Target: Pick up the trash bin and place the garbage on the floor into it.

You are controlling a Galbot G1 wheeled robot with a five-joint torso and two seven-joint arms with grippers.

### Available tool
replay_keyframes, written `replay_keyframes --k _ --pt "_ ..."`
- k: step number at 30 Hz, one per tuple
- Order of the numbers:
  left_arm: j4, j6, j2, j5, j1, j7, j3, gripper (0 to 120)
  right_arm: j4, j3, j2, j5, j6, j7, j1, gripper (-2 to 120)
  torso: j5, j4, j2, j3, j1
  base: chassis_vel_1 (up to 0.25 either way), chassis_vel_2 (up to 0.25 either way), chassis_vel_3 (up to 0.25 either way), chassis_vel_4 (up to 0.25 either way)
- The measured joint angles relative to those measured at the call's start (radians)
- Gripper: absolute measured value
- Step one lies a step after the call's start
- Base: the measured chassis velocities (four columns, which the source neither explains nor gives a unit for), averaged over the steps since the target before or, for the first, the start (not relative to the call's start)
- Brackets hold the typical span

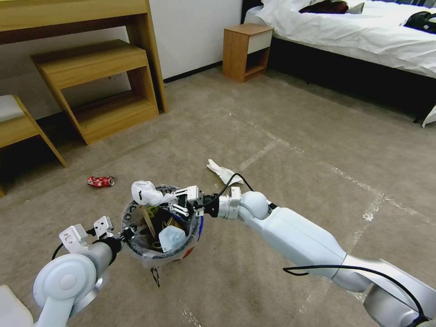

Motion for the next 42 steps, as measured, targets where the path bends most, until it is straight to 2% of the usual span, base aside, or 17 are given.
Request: replay_keyframes --k 13,16,17,19,20,23,25,26,30,32,33,36,37,38,40,42 --pt "-0.010 0.001 -0.007 0.011 0.013 -0.001 0.003 0 0.004 -0.002 -0.030 -0.016 0.023 -0.013 -0.014 4 0.0000 0.0000 0.000 0.000 0.000 0.000 0.000 0.000 0.000" --pt "-0.012 0.001 -0.008 0.011 0.013 -0.002 -0.001 0 0.005 0.001 -0.043 -0.023 0.033 -0.021 -0.016 17 0.0001 0.0000 0.000 0.000 0.000 0.000 0.000 0.000 0.000" --pt "-0.012 0.001 -0.008 0.011 0.013 -0.002 -0.001 0 0.005 0.001 -0.043 -0.023 0.033 -0.021 -0.016 17 0.0001 0.0000 0.000 0.000 0.000 0.000 0.000 0.000 0.000" --pt "-0.012 0.001 -0.011 0.011 0.010 -0.002 -0.001 0 0.000 0.001 -0.045 -0.032 0.040 -0.037 -0.017 28 0.0001 -0.0001 0.000 0.000 0.000 0.000 0.000 0.000 0.000" --pt "-0.012 0.001 -0.011 0.011 0.010 -0.002 -0.001 0 0.000 0.001 -0.045 -0.032 0.040 -0.037 -0.017 28 0.0001 -0.0001 0.000 0.000 0.000 0.000 0.000 0.000 0.000" --pt "-0.008 0.001 -0.014 0.011 0.009 -0.002 -0.004 0 -0.008 -0.003 -0.045 -0.033 0.040 -0.059 -0.013 42 0.0001 -0.0001 0.000 0.000 0.000 0.000 0.000 0.000 0.000" --pt "-0.007 0.001 -0.013 0.011 0.009 -0.002 -0.005 0 -0.010 -0.004 -0.045 -0.033 0.040 -0.061 -0.010 45 0.0001 -0.0001 0.000 0.000 0.000 0.000 0.000 0.000 0.000" --pt "-0.006 0.001 -0.012 0.010 0.008 -0.002 -0.006 0 -0.012 -0.005 -0.045 -0.033 0.038 -0.066 -0.005 52 0.0000 0.0000 0.000 0.000 0.000 0.000 0.000 0.000 0.000" --pt "-0.006 0.001 -0.007 0.007 0.005 -0.003 -0.010 0 -0.015 -0.009 -0.046 -0.032 0.034 -0.086 0.009 61 0.0000 -0.0001 0.000 0.000 0.000 0.000 0.000 0.000 0.000" --pt "-0.006 0.001 -0.002 0.002 0.003 -0.005 -0.013 0 -0.016 -0.016 -0.044 -0.035 0.033 -0.107 0.019 75 0.0000 0.0000 0.000 0.000 0.000 0.000 0.000 0.000 0.000" --pt "-0.006 0.001 -0.002 0.002 0.003 -0.005 -0.013 0 -0.016 -0.016 -0.044 -0.035 0.033 -0.107 0.019 75 0.0000 0.0000 0.000 0.000 0.000 0.000 0.000 0.000 0.000" --pt "-0.006 0.001 -0.002 0.001 0.002 -0.006 -0.013 0 -0.014 -0.031 -0.042 -0.036 0.033 -0.107 0.022 88 0.0000 -0.0001 0.000 0.000 0.000 0.000 0.000 0.000 0.000" --pt "-0.006 0.001 -0.002 0.001 0.002 -0.006 -0.013 0 -0.014 -0.031 -0.042 -0.036 0.033 -0.107 0.022 88 0.0000 -0.0001 0.000 0.000 0.000 0.000 0.000 0.000 0.000" --pt "-0.006 0.001 -0.003 0.001 0.002 -0.007 -0.013 0 -0.013 -0.035 -0.041 -0.036 0.033 -0.107 0.024 95 0.0000 0.0000 0.000 0.000 0.000 0.000 0.000 0.000 0.000" --pt "-0.007 0.000 -0.005 0.001 0.002 -0.009 -0.013 0 -0.012 -0.042 -0.040 -0.035 0.033 -0.103 0.029 99 -0.0001 0.0000 0.000 0.000 0.000 0.000 0.000 0.000 0.000" --pt "-0.007 0.000 -0.006 0.001 0.002 -0.009 -0.013 0 -0.012 -0.044 -0.041 -0.035 0.033 -0.101 0.033 99 0.0000 0.0000 0.000 0.000 0.000 0.000 0.000 0.000 0.000"
